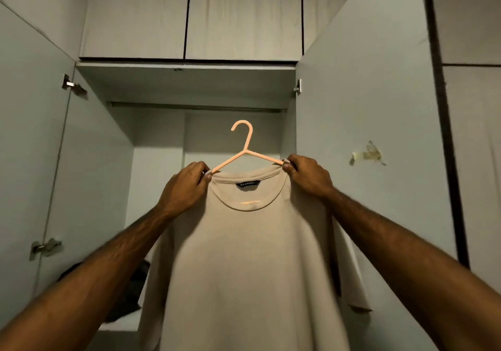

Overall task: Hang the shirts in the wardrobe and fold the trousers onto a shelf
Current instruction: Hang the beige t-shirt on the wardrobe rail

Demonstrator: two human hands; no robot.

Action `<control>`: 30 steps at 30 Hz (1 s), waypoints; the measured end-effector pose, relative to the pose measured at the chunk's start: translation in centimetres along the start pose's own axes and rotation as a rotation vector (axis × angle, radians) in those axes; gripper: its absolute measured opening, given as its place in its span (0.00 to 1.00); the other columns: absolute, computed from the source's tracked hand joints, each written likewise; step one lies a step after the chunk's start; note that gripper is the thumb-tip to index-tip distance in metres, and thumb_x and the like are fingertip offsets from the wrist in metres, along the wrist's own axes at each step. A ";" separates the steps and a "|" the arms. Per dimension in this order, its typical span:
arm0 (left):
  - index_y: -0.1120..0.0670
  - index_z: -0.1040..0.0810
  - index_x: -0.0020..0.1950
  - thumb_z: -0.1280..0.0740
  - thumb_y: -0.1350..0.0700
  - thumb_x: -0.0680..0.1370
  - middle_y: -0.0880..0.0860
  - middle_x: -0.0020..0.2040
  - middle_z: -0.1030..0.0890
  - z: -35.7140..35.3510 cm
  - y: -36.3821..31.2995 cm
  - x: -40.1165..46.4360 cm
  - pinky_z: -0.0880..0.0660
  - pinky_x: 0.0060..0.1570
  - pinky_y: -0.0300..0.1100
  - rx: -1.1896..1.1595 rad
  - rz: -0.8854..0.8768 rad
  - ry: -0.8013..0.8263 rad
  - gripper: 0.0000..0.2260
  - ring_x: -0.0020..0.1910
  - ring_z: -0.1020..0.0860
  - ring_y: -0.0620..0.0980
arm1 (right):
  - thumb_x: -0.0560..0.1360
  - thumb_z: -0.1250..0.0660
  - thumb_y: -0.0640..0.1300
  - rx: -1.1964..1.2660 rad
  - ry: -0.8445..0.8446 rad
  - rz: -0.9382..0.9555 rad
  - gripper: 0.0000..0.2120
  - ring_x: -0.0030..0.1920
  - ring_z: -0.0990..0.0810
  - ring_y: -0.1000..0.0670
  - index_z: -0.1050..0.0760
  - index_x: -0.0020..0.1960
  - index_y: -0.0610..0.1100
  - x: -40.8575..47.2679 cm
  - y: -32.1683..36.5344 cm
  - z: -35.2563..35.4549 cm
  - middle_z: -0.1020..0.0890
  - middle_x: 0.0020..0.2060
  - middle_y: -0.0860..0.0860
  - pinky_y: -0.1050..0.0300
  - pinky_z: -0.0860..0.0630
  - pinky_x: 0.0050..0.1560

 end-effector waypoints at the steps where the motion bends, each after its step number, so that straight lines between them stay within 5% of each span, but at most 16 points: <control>1: 0.51 0.28 0.49 0.40 0.50 0.84 0.49 0.45 0.24 -0.9 1.5 1.3 0.25 0.41 0.47 0.004 -0.007 -0.023 0.08 0.41 0.25 0.50 | 0.83 0.43 0.54 -0.022 -0.010 0.002 0.12 0.47 0.24 0.48 0.26 0.50 0.49 1.7 0.0 -1.0 0.21 0.46 0.50 0.54 0.30 0.44; 4: 0.49 0.28 0.50 0.41 0.50 0.84 0.50 0.46 0.24 -3.5 5.1 5.6 0.29 0.41 0.44 -0.031 -0.016 -0.047 0.06 0.42 0.26 0.48 | 0.83 0.44 0.56 -0.099 -0.033 0.014 0.13 0.49 0.22 0.46 0.25 0.53 0.49 6.9 -0.2 -3.5 0.20 0.48 0.49 0.53 0.28 0.45; 6: 0.50 0.27 0.58 0.40 0.51 0.84 0.51 0.55 0.22 -5.8 7.5 8.4 0.27 0.50 0.48 -0.025 -0.041 -0.043 0.06 0.51 0.24 0.51 | 0.83 0.45 0.57 -0.163 -0.037 0.029 0.14 0.47 0.22 0.47 0.26 0.54 0.49 10.4 -0.4 -5.2 0.20 0.48 0.49 0.55 0.30 0.44; 10: 0.52 0.34 0.74 0.38 0.53 0.82 0.54 0.68 0.27 -10.6 10.6 12.9 0.30 0.65 0.52 -0.023 -0.056 -0.015 0.20 0.65 0.27 0.55 | 0.84 0.46 0.57 -0.236 -0.076 0.040 0.15 0.44 0.24 0.49 0.26 0.55 0.49 15.5 -1.2 -7.5 0.19 0.48 0.49 0.56 0.31 0.43; 16: 0.55 0.45 0.80 0.39 0.50 0.83 0.57 0.79 0.41 -18.8 13.2 19.7 0.37 0.73 0.53 -0.014 -0.064 0.093 0.29 0.77 0.39 0.58 | 0.84 0.45 0.56 -0.350 -0.122 0.066 0.15 0.43 0.23 0.48 0.26 0.57 0.46 21.9 -3.7 -10.5 0.20 0.47 0.48 0.56 0.27 0.44; 22: 0.50 0.41 0.77 0.40 0.44 0.81 0.55 0.74 0.32 -25.2 14.0 26.0 0.29 0.66 0.57 -0.102 -0.068 0.095 0.26 0.71 0.31 0.56 | 0.83 0.44 0.55 -0.487 -0.181 0.101 0.14 0.46 0.22 0.45 0.27 0.58 0.46 26.8 -6.5 -13.5 0.19 0.50 0.47 0.51 0.22 0.48; 30: 0.51 0.41 0.77 0.43 0.41 0.83 0.56 0.75 0.34 -32.1 12.2 33.8 0.30 0.66 0.62 -0.135 -0.092 0.083 0.25 0.71 0.31 0.57 | 0.84 0.43 0.51 -0.654 -0.261 0.066 0.13 0.52 0.20 0.44 0.26 0.61 0.45 33.5 -10.0 -14.3 0.19 0.54 0.46 0.53 0.30 0.45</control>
Point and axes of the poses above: each hand's wrist, its own x-axis towards the middle knuckle, its own z-axis out of the back of the hand, y = z × x, the point moved 2 cm from there along x, towards the middle knuckle
